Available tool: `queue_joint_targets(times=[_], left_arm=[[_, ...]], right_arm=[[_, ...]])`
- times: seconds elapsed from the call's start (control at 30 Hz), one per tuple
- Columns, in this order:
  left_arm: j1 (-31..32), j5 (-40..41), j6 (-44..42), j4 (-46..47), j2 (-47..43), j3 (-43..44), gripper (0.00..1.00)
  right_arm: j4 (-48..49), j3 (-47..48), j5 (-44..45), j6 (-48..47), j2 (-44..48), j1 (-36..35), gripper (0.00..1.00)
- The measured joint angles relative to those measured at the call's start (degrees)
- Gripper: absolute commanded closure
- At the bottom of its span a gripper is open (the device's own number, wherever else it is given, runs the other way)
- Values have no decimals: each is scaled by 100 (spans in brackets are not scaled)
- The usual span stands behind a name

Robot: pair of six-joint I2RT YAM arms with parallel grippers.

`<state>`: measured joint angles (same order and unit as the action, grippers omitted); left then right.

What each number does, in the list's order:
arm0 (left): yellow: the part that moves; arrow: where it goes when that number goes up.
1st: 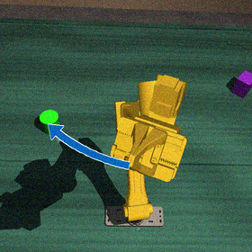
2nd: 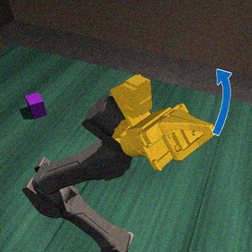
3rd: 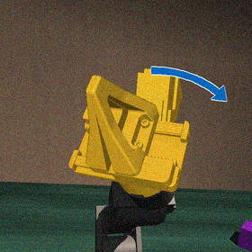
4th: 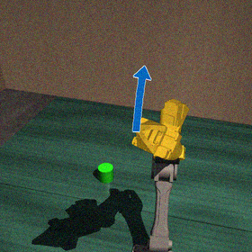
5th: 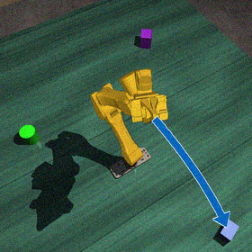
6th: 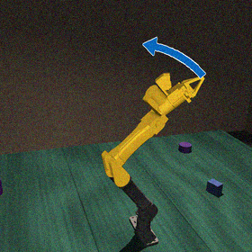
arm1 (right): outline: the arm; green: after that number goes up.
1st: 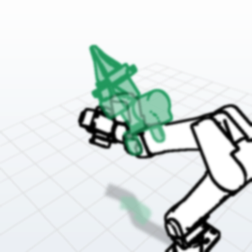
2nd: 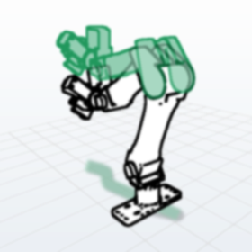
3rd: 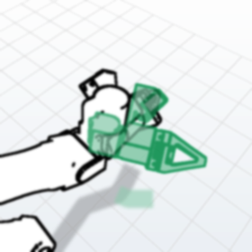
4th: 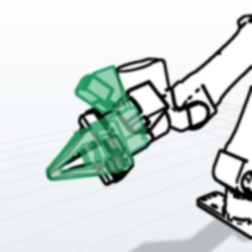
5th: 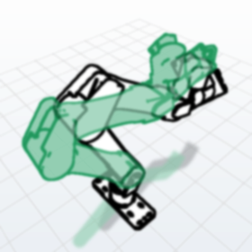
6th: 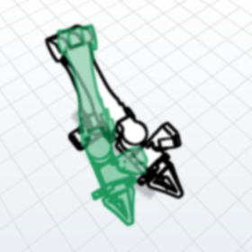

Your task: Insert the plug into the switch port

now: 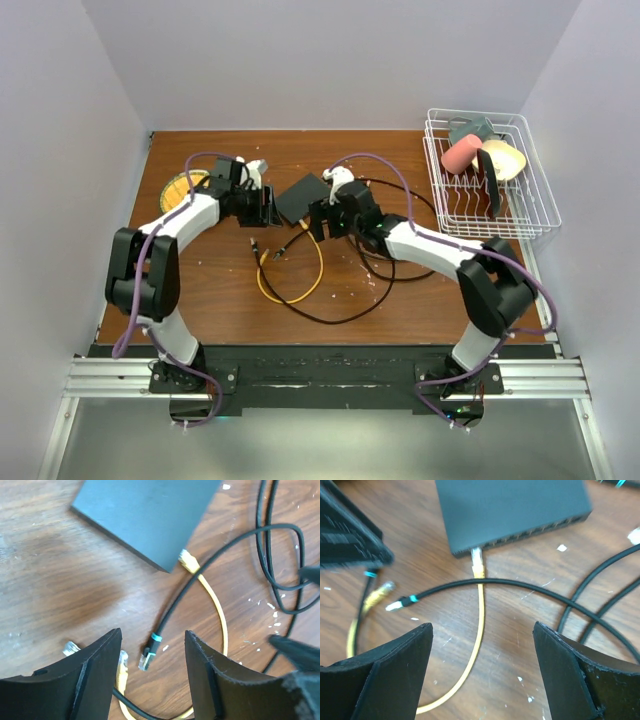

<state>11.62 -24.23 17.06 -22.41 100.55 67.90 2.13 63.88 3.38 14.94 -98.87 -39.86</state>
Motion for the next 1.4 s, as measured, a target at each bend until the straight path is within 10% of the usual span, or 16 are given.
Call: queue_joint_targets(times=[0.8, 1.13, 1.4], left_arm=[[1340, 1818, -166, 330, -299, -1001, 64], [1744, 2706, -164, 382, -144, -994, 89], [1987, 3147, -160, 361, -44, -887, 63]], right_arm=[[-380, -627, -505, 55, 1198, 557, 15], [-439, -557, -769, 0, 1198, 590, 15], [-481, -216, -1193, -138, 1196, 645, 15]])
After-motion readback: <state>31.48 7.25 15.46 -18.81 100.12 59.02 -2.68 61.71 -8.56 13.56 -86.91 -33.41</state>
